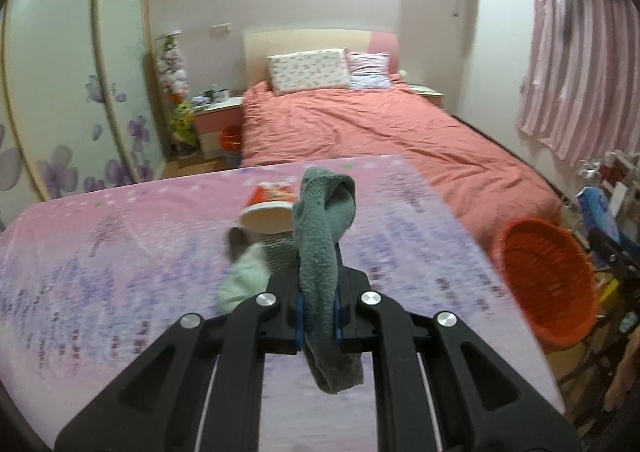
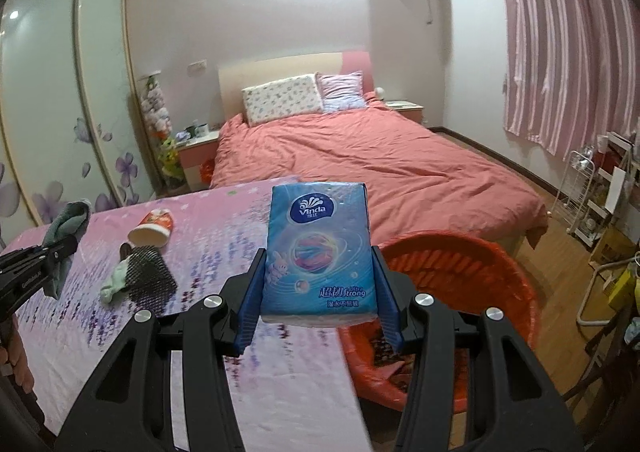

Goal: Collect trash
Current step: 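Lift and carry the sock and tissue pack over the orange basket, then open both tools to drop the sock and tissue pack into the basket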

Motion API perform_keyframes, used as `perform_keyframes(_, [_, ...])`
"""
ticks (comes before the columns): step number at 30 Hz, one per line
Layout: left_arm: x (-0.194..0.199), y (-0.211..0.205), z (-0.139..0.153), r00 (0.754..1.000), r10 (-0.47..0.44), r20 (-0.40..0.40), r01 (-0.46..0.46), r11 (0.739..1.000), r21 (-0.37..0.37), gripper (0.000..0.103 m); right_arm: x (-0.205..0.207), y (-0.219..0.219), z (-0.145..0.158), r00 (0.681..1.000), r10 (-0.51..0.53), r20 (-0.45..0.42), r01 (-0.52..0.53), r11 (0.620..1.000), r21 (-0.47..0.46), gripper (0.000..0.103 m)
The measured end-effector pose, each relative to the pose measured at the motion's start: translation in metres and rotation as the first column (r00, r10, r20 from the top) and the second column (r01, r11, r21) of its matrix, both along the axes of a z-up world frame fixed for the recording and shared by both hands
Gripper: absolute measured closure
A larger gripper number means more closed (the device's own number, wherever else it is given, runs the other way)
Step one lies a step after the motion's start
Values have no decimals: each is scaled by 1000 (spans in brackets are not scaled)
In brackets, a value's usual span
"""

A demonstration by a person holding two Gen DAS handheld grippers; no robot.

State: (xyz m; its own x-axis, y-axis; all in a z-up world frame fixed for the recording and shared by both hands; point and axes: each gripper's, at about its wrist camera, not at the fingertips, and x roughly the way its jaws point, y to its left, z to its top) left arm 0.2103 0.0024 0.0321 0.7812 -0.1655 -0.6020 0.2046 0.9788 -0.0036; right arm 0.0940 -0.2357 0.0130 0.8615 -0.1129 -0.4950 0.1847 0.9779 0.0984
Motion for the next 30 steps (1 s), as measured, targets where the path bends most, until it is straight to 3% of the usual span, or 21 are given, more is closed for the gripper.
perform_keyframes(9, [-6, -86, 6, 983, -183, -9, 181, 979, -94, 92, -8, -45, -4, 995, -94, 20, 93, 995, 29, 53])
perform_keyframes(16, [-8, -166, -6, 942, -335, -36, 328, 935, -135, 92, -3, -87, -19, 988, -156, 3, 156, 984, 84, 53])
perform_keyframes(24, [-2, -243, -41, 890, -444, -110, 431, 894, -118, 90, 2, -123, -38, 983, -180, -24, 182, 972, 149, 52])
perform_keyframes(27, [7, -258, -56, 880, -450, -149, 437, 892, -113, 80, 9, -131, -48, 984, -172, -49, 178, 969, 169, 50])
perform_keyframes(29, [13, -260, -68, 883, -439, -167, 427, 898, -103, 61, 13, -135, -57, 982, -174, -70, 184, 967, 178, 44])
perform_keyframes(30, [15, -255, -70, 885, -433, -170, 422, 901, -99, 59, 14, -140, -59, 981, -177, -80, 189, 965, 180, 41])
